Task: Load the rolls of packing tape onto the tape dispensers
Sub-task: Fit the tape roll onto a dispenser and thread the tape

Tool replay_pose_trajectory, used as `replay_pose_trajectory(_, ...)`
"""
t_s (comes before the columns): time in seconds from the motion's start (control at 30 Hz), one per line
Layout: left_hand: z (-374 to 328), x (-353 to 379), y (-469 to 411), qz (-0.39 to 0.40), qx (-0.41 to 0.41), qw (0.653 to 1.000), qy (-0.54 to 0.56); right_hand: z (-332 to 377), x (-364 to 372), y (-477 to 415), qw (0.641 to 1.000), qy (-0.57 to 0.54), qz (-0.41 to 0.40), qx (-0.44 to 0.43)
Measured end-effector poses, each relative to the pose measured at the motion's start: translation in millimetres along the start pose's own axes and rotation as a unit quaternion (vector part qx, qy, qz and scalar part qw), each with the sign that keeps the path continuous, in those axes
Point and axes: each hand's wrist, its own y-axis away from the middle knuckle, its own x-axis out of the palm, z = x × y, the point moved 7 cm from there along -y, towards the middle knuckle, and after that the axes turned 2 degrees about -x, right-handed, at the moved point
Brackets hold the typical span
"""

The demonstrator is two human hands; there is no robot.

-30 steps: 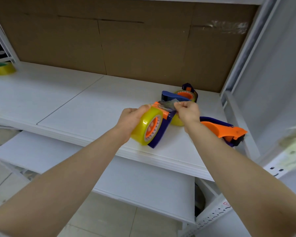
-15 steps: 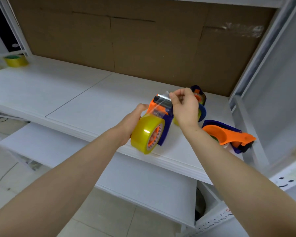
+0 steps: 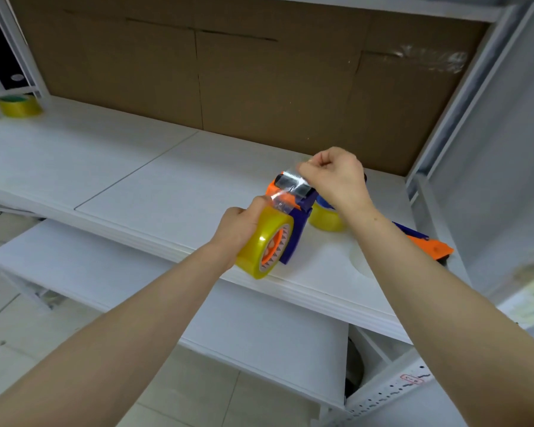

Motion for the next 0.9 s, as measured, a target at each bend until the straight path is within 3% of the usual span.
replay_pose_trajectory(0.57, 3.3, 5.0, -3.9, 0.04, -0.061, 0.997, 0.001, -5.8, 3.8, 9.3, 0.997, -0.042, -0.049, 0.042)
replay_pose_trajectory(0.9, -0.4, 13.2, -12.8, 0.045, -0.067, 0.996, -0.023, 0.2, -1.0, 7.0, 0.992, 0.123, -0.024, -0.014)
